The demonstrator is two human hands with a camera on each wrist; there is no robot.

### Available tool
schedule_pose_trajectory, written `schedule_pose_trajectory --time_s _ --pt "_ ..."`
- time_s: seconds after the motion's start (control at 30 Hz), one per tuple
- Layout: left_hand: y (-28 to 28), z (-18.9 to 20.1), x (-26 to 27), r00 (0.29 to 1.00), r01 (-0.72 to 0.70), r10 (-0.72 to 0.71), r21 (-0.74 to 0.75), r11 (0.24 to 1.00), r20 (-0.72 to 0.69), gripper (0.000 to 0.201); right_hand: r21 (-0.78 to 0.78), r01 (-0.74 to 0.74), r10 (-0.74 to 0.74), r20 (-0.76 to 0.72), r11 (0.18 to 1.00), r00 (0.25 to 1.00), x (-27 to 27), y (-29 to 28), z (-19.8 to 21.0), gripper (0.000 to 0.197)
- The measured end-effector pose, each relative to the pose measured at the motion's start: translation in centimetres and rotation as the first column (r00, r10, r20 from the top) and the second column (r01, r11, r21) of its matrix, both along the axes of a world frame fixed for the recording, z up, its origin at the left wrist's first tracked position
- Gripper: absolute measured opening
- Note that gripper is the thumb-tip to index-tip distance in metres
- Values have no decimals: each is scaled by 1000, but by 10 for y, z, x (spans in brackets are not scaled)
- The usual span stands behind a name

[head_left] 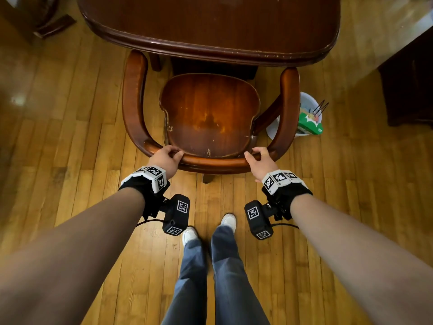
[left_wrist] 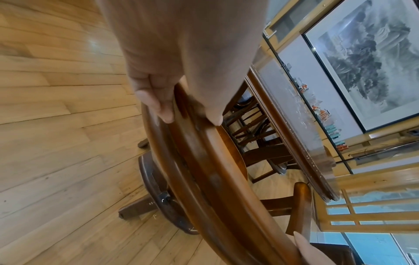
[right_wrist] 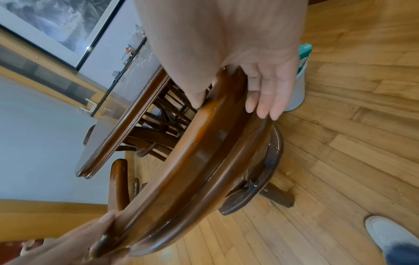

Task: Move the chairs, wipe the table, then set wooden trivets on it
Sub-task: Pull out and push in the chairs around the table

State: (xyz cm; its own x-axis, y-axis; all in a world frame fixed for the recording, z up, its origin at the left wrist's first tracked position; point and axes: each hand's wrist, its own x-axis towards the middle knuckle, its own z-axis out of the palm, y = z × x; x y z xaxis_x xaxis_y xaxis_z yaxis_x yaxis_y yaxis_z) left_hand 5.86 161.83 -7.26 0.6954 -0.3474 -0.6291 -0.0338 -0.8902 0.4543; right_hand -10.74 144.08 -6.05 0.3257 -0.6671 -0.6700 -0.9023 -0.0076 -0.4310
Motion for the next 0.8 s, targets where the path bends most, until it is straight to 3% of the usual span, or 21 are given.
schedule_pose_trajectory --time_s 0.23,0.37,0.6,0.8 --pt "8 19 -7 999 -40 40 22 999 25 44 -120 2 2 36 993 999 -7 10 20 37" --pt "13 34 -12 998 -57 57 9 998 21 42 -103 -12 22 97 995 995 9 26 37 29" --pt "38 54 -14 993 -112 111 33 993 44 46 -54 -245 250 131 968 959 57 50 61 31" --pt "81 68 19 952 -299 298 17 954 72 45 -66 -490 494 128 869 860 117 84 73 30"
